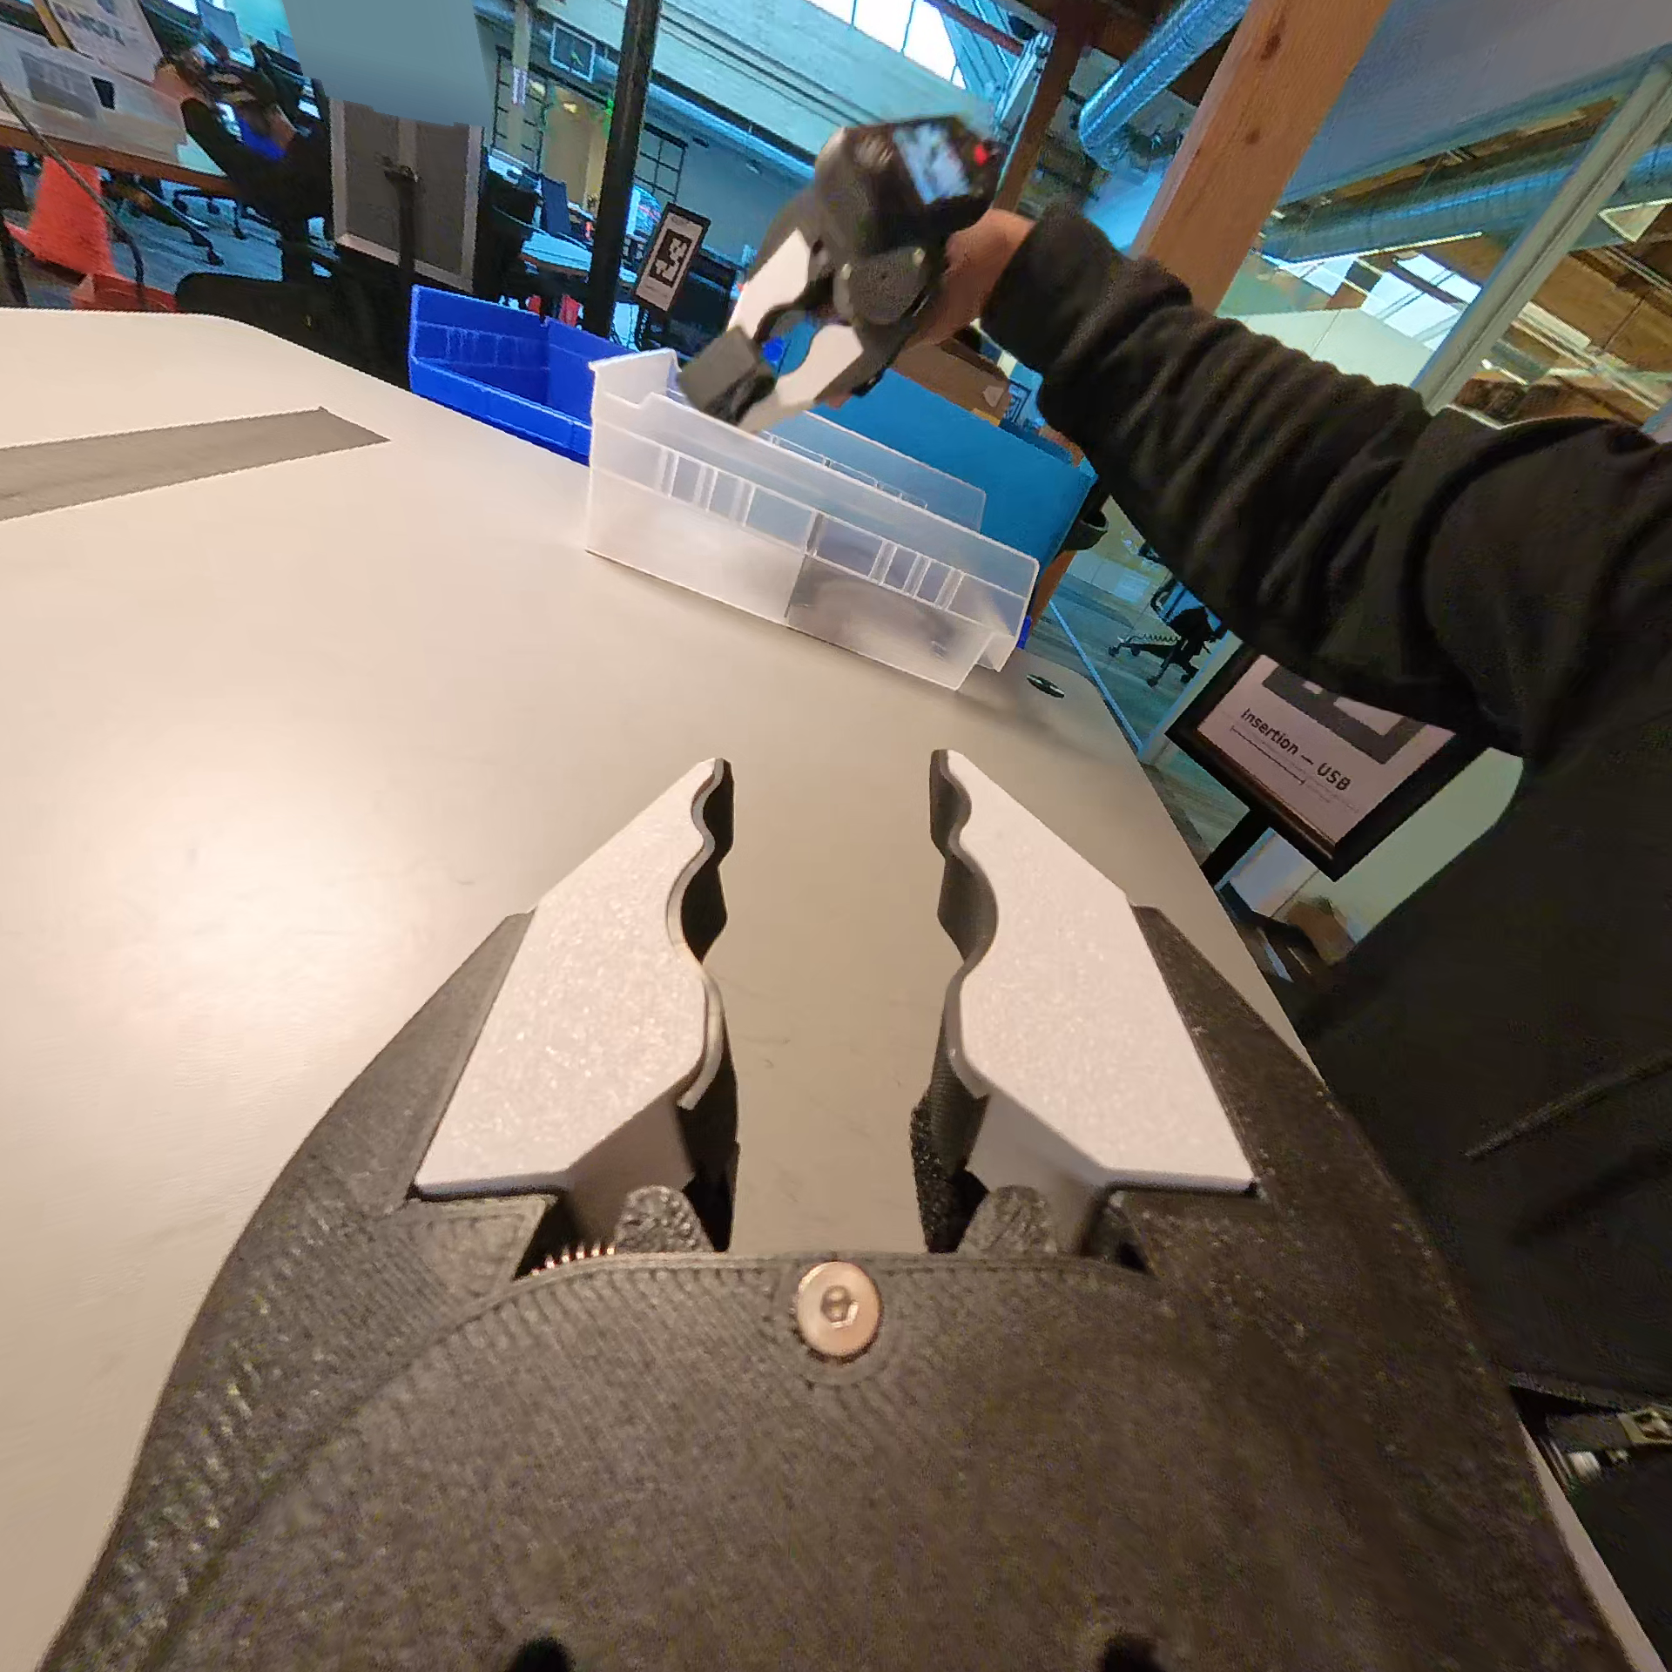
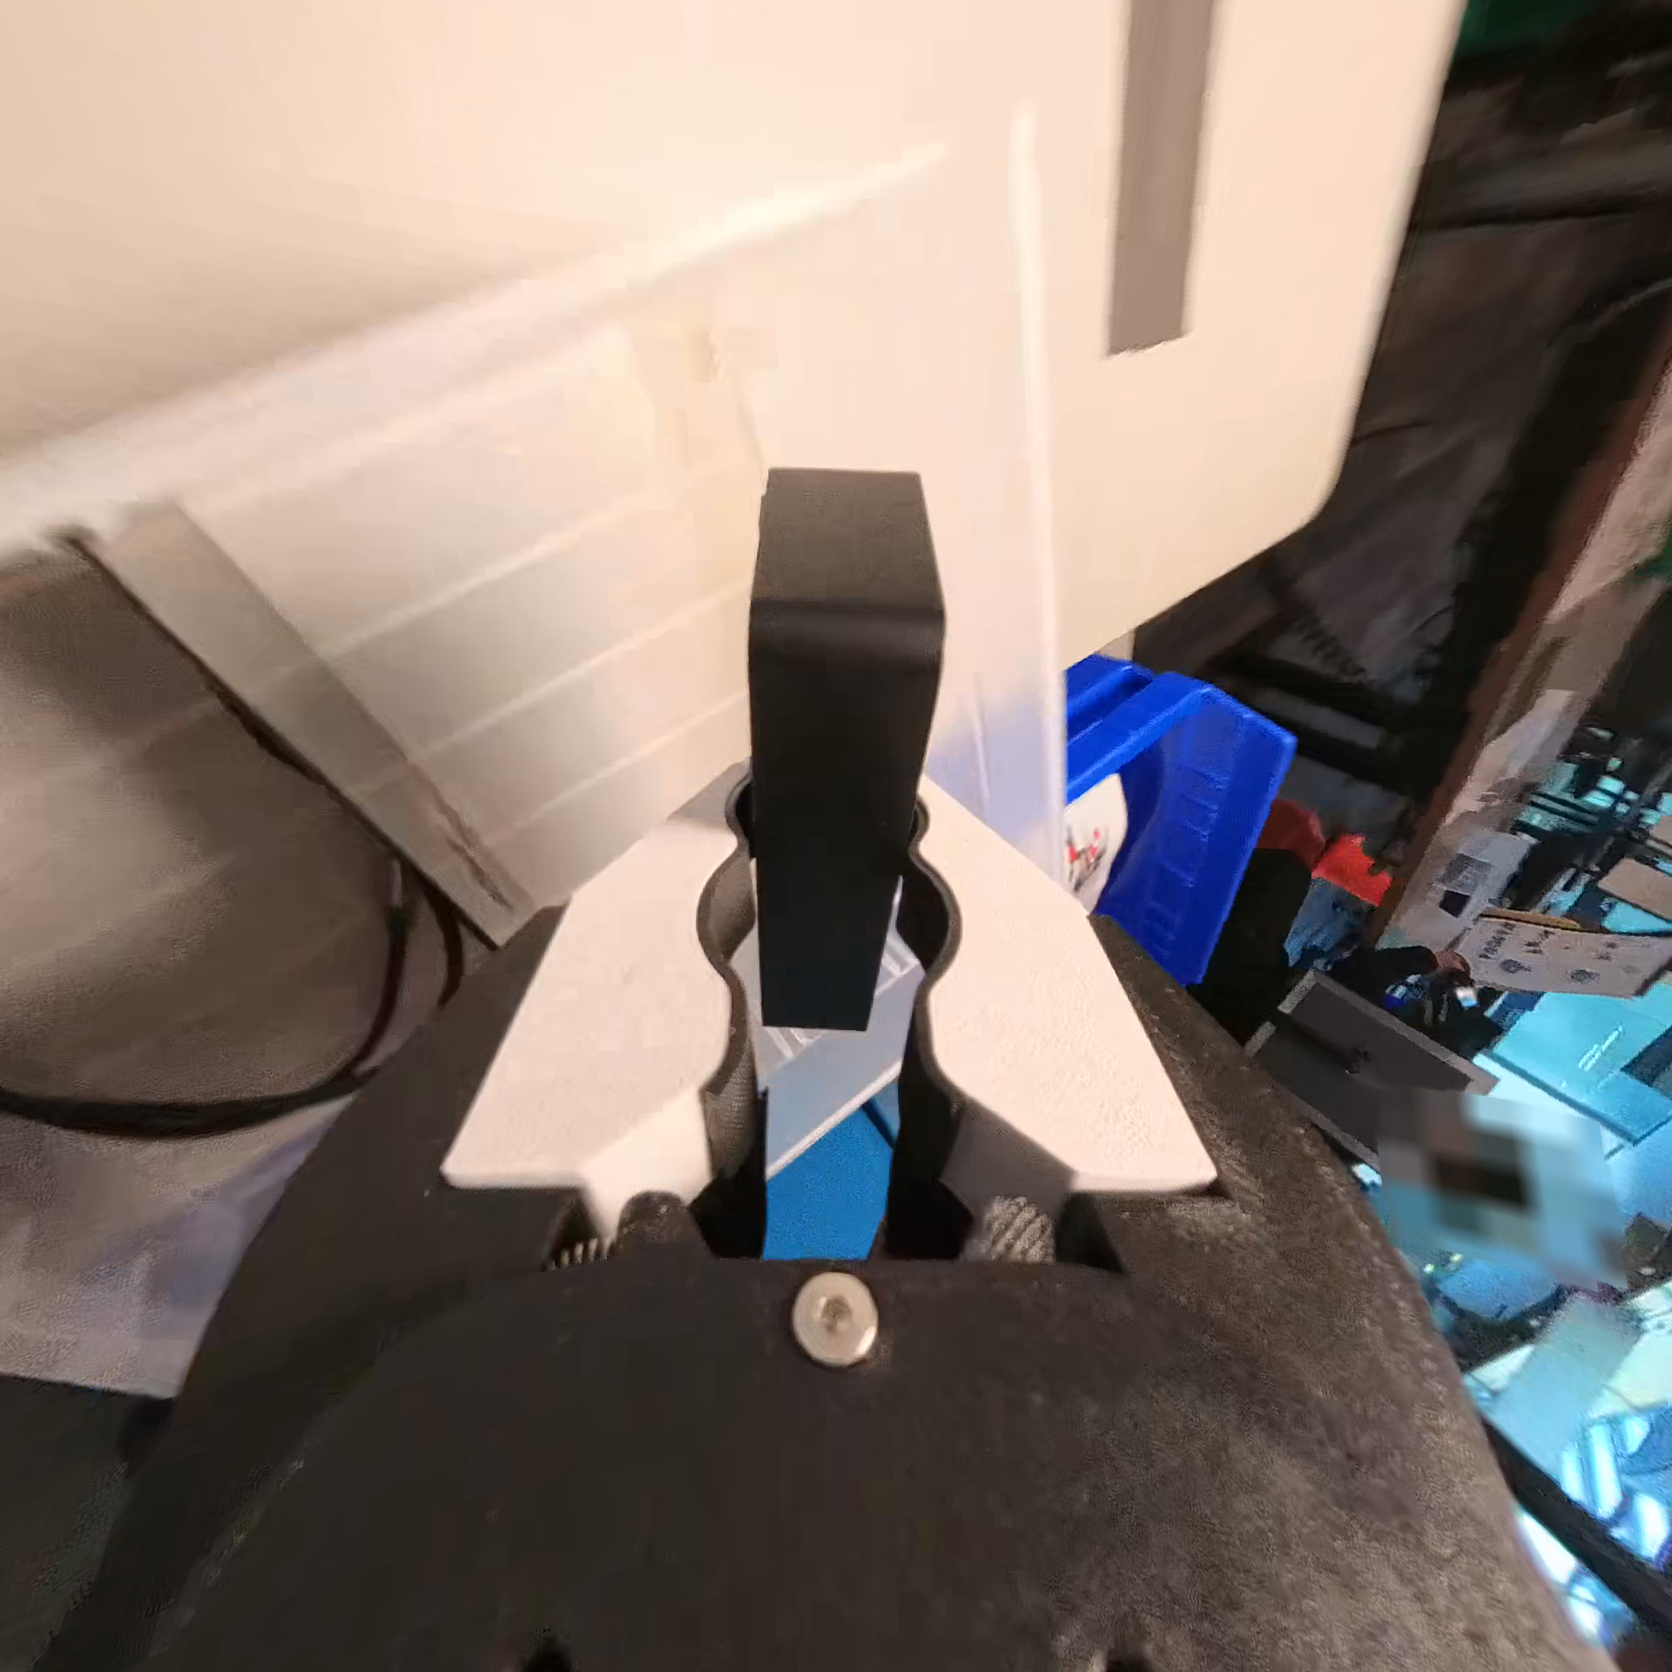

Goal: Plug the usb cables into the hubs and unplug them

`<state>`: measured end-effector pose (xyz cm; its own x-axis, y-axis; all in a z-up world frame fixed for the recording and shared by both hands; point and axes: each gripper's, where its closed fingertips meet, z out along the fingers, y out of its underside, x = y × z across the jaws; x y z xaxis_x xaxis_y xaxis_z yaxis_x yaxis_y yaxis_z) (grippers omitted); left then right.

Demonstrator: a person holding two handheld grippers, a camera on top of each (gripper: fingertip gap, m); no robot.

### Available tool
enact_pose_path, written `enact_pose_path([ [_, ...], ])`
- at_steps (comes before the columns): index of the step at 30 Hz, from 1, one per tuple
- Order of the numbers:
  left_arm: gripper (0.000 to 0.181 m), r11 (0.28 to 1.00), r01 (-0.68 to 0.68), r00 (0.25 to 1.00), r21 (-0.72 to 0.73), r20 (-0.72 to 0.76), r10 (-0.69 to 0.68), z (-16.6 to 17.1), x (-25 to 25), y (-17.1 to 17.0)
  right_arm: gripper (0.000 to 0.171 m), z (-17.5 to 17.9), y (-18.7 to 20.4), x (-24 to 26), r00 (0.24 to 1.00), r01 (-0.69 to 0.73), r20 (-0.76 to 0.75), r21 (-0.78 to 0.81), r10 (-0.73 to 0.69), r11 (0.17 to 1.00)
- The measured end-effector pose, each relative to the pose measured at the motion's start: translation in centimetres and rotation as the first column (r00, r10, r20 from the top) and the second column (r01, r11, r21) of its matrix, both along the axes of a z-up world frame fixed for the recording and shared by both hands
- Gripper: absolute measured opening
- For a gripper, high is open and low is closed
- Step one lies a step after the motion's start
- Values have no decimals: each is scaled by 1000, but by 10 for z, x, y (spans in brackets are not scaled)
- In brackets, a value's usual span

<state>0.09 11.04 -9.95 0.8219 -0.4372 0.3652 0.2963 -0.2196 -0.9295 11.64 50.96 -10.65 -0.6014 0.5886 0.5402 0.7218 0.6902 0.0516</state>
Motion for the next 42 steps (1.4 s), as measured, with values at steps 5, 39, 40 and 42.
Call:
enact_pose_path([
  [5,46,1000,-13,999,15,31,13,3,-5,-1,25,-41,28,4,960,-66,276,70,44,995],
  [39,47,984,-164,954,70,-244,177,-2,-2,-11,27,-12,-371,-52,889,-298,-429,-809,-160,507],
  [40,47,981,-182,946,72,-259,194,-3,-3,-16,24,-23,-382,-54,887,-306,-429,-823,-170,479],
  [42,47,975,-213,932,66,-284,223,-5,-5,-26,24,-48,-396,-59,886,-317,-435,-821,-161,475],
])
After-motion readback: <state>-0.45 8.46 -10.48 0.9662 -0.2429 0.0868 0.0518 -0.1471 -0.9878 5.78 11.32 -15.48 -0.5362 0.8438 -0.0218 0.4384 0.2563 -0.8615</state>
